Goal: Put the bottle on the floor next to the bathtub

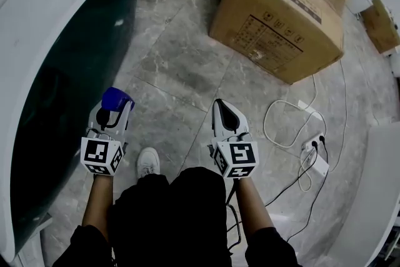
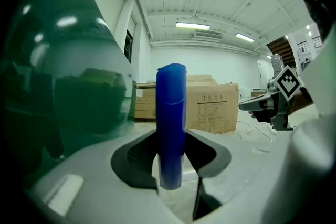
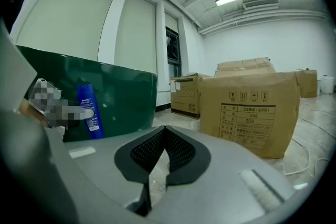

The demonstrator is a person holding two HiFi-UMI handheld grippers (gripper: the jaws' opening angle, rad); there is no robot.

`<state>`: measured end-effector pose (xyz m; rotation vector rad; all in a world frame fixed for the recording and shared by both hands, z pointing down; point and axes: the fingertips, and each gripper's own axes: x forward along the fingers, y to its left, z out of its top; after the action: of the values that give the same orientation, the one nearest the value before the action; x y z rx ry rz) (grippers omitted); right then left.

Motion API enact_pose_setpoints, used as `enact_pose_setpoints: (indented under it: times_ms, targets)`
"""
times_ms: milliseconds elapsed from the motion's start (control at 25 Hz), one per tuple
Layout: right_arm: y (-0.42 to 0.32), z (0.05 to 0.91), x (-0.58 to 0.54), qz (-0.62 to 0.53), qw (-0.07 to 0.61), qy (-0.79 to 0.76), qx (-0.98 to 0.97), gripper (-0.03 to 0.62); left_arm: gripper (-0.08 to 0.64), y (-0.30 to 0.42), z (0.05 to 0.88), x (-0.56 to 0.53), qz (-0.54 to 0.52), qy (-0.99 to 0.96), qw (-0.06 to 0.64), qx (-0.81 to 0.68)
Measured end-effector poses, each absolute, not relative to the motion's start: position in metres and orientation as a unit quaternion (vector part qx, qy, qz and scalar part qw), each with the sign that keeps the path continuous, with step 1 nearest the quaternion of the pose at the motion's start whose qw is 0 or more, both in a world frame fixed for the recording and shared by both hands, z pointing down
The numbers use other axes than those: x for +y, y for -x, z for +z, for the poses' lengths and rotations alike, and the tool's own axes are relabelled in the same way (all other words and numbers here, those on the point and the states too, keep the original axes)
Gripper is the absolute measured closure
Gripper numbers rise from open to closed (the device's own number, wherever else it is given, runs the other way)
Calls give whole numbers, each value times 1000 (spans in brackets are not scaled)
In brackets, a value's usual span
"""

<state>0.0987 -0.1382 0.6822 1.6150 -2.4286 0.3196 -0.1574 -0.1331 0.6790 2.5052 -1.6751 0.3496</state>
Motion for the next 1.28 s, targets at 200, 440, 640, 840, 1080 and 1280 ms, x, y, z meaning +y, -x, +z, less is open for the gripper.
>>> enact_pose_setpoints:
  times_ms: [200, 440, 640, 840, 1080, 1280]
  targets:
    - [-92, 704, -149, 125, 96, -532, -832, 568, 396, 164, 709, -146, 120, -819, 62, -558]
    - [-80, 728, -173, 118, 104, -517, -842, 568, 396, 172, 743, -159, 135, -812, 66, -564]
    - [-59, 748, -190, 115, 108, -502, -850, 568, 396, 175, 767, -169, 140, -810, 70, -565]
    - [-33, 769, -201, 110, 118, -481, -862, 568, 396, 175, 793, -180, 139, -807, 74, -568]
    - [-21, 799, -212, 104, 143, -460, -870, 567, 396, 181, 824, -189, 142, -801, 84, -576]
    - [-16, 822, -217, 108, 156, -451, -872, 568, 396, 185, 852, -197, 142, -794, 98, -583]
